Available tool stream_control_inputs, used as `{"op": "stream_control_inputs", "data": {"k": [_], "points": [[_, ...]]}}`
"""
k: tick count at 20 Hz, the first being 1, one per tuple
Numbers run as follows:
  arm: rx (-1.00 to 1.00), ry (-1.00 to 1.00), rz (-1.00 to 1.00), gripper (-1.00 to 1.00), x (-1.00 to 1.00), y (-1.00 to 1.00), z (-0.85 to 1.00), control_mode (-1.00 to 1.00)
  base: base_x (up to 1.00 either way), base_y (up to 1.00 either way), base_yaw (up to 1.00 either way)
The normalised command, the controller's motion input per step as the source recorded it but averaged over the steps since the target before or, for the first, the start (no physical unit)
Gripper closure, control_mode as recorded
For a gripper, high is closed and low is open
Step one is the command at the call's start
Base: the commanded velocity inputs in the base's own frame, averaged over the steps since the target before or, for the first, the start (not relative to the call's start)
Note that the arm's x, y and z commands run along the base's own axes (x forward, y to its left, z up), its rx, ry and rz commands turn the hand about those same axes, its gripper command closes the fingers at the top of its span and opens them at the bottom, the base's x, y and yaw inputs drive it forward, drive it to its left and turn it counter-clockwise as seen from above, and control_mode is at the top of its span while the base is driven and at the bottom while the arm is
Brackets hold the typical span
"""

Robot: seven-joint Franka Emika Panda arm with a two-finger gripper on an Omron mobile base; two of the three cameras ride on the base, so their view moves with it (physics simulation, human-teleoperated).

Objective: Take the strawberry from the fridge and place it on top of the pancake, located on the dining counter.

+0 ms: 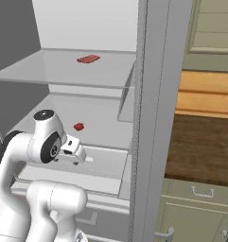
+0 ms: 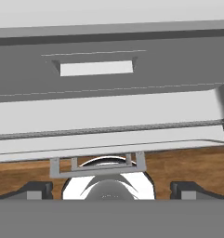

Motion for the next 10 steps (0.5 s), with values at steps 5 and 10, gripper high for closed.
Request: {"op": "stream_control_inputs", "data": {"k": [5,10], "points": [[0.00,0.00,0.00,-1.00,0.00,0.00,0.00,1.00,0.22,0.00,0.00],[0.00,-0.16,0.00,-1.00,0.01,0.00,0.15,-1.00,0.02,0.00,0.00]]}}
